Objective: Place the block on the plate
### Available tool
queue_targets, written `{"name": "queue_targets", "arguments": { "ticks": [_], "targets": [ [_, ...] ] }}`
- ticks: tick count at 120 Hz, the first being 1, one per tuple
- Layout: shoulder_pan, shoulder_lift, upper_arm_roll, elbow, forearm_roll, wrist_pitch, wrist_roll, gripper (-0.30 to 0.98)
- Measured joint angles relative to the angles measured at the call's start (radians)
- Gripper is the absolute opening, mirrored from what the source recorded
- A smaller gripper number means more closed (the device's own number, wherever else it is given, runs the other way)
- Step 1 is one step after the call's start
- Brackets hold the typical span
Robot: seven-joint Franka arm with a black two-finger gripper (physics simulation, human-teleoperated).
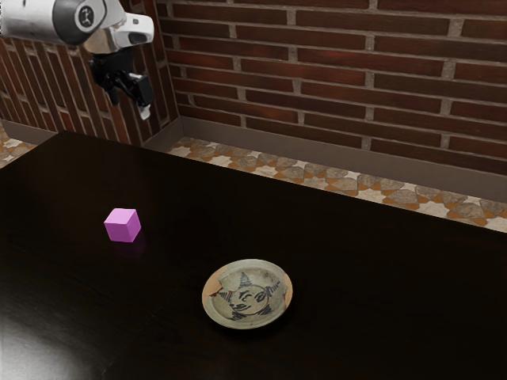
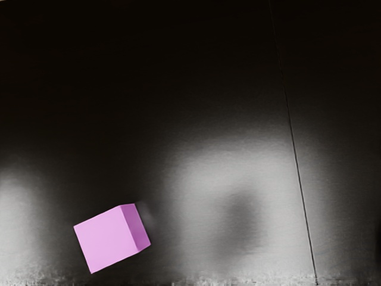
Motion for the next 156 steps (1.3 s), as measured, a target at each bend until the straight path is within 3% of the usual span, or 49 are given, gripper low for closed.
{"name": "queue_targets", "arguments": {
  "ticks": [16, 68, 121, 156],
  "targets": [
    [-0.016, 0.018, 0.001, -0.01, -0.002, 0.001, -0.006, 0.69],
    [0.131, 0.39, 0.034, 0.078, -0.054, 0.147, -0.031, 0.69],
    [0.225, 0.467, 0.039, 0.049, -0.14, 0.216, -0.059, 0.69],
    [0.223, 0.444, 0.041, -0.08, -0.164, 0.263, -0.082, 0.69]
  ]
}}
